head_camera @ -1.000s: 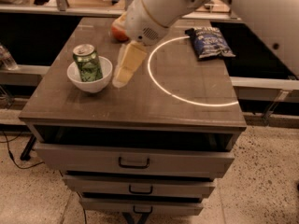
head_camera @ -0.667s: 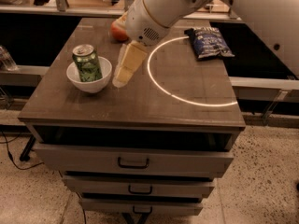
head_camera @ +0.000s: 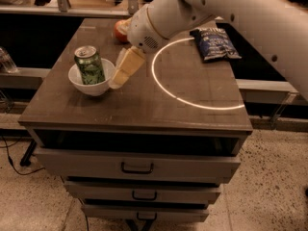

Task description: Pick green can from white bowl and place on counter

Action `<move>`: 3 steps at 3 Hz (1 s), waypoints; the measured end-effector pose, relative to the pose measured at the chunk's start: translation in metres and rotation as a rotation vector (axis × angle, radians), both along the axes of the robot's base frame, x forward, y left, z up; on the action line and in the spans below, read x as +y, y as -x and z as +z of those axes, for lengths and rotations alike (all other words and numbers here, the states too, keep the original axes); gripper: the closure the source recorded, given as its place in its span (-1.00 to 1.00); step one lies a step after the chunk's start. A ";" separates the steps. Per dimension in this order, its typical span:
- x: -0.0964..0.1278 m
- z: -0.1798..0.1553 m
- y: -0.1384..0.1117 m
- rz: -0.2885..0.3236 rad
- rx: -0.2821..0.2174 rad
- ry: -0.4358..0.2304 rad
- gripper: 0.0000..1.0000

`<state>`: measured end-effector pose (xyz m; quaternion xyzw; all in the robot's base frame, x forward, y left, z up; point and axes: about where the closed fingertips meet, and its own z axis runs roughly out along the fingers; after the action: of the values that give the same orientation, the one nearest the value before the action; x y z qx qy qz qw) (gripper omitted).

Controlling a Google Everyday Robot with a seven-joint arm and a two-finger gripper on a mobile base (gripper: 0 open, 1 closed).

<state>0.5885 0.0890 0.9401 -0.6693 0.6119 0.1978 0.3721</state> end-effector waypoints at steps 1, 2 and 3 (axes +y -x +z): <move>0.023 -0.011 -0.011 0.009 0.039 -0.081 -1.00; 0.045 -0.022 -0.019 0.019 0.079 -0.144 -1.00; 0.061 -0.029 -0.026 0.016 0.106 -0.191 -0.62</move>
Offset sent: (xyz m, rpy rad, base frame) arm 0.0310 0.0676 -0.0354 0.2210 0.1253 0.0236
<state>0.6149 0.1500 0.9115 -0.6243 0.6037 0.2931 0.3998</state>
